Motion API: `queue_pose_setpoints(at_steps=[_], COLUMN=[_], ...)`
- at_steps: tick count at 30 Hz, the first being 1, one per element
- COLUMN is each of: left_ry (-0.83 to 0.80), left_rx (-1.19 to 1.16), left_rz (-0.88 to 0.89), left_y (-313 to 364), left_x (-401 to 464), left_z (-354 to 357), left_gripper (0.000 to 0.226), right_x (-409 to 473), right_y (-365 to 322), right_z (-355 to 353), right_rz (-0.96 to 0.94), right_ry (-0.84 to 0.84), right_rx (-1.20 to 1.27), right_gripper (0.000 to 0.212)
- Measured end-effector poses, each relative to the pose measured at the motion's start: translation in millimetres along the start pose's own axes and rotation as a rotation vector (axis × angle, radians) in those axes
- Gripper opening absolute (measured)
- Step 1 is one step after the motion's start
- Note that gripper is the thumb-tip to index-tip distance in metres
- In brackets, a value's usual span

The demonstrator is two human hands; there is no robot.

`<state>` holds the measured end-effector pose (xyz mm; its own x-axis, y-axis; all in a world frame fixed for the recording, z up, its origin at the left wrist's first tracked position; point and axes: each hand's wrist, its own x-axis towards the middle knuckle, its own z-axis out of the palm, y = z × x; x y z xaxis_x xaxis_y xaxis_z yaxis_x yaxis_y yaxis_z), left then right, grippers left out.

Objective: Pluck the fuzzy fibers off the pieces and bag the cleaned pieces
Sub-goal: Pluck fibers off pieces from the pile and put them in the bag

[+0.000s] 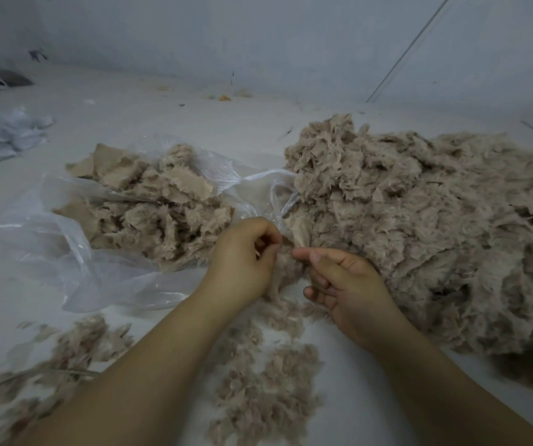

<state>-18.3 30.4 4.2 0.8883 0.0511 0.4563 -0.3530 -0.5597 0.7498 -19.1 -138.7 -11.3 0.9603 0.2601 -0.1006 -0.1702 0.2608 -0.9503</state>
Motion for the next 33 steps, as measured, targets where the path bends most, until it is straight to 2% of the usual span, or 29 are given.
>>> queue_pose_setpoints(at_steps=[3, 5, 10, 15, 18, 22, 25, 27, 30, 33], left_ry=[-0.027, -0.067, -0.013, -0.212, -0.244, -0.063, 0.101, 0.149, 0.084, -0.005], left_rx=[-0.11, -0.095, 0.135, 0.405, 0.321, 0.077, 0.009, 0.031, 0.081, 0.182], left_rz=[0.029, 0.065, -0.006, -0.05, -0.063, -0.096, 0.016, 0.125, 0.251, 0.423], left_y=[3.7, 3.0, -3.5, -9.3, -9.7, -4.1, 3.8, 7.3, 10.5, 12.5], left_x=[-1.0, -2.4, 0.4, -0.3, 0.8, -0.5, -2.2, -3.3, -5.7, -7.0], left_z=[1.1, 3.1, 4.3, 1.8, 1.7, 1.7, -1.1, -2.7, -1.8, 0.6], left_gripper=[0.023, 0.022, 0.037, 0.037, 0.024, 0.023, 0.027, 0.026, 0.017, 0.022], right_x=[-0.2, 0.0, 0.1, -0.7, -1.5, 0.7, 1.9, 2.2, 1.6, 0.1], right_y=[-1.2, -1.4, -0.9, -1.9, -3.3, -2.0, 0.1, 0.9, 0.3, -1.9], right_z=[0.8, 1.5, 1.4, 2.5, 3.5, 4.6, 2.8, 0.7, 0.8, 4.3], right_rz=[-0.007, -0.001, 0.006, 0.013, 0.016, 0.019, 0.014, 0.011, 0.011, 0.003], right_ry=[-0.016, -0.015, 0.007, 0.018, 0.028, 0.045, 0.029, 0.02, 0.008, -0.007], right_rx=[-0.014, -0.009, 0.018, 0.026, 0.033, 0.027, 0.002, -0.014, -0.001, 0.049], right_gripper=[0.029, 0.029, 0.028, 0.024, 0.022, 0.019, 0.021, 0.021, 0.025, 0.032])
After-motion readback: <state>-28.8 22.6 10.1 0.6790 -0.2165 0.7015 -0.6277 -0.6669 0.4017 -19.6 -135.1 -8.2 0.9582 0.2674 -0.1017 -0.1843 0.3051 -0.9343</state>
